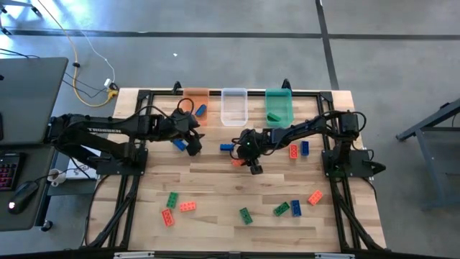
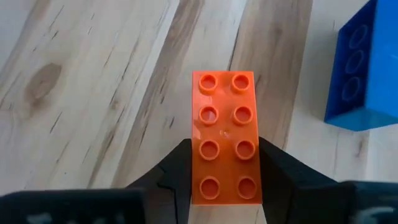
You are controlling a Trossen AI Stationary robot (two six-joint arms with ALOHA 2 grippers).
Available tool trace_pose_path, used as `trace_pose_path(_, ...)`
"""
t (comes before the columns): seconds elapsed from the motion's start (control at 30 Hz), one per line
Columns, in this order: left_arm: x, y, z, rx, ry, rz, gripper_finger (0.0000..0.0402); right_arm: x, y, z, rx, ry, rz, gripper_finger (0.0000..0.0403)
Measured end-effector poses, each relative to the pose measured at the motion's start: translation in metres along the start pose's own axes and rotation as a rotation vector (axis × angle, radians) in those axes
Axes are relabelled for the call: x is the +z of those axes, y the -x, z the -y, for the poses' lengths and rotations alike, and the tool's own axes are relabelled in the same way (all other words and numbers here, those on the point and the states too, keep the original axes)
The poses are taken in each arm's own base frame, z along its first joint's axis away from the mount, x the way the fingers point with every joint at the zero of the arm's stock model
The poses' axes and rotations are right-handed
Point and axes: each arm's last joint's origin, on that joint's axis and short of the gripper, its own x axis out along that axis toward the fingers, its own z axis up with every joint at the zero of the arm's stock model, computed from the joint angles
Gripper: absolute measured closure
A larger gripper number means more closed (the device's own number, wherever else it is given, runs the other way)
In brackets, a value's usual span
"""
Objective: Sort & place blocks by color
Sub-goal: Put the orange game piece into the white bin
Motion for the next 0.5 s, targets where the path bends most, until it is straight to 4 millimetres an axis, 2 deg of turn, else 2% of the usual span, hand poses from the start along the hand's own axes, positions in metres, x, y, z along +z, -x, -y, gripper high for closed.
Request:
trace_pose_path(0.2,0.004,-0.005,-0.016,0.055,-0.021,-0.003,0.0199,0.003,0.011,-0.002,-0.003,-0.067,0.005,0.0288)
trace_pose_path(0.4,0.006,-0.008,-0.03,0.101,0.007,-0.006,0.0199,0.019,0.04,-0.003,-0.106,-0.071,0.09,0.0288)
trace_pose_path(0.5,0.007,-0.009,-0.034,0.116,0.02,-0.008,0.0199,0.028,0.057,0.004,-0.203,-0.053,0.16,0.0288)
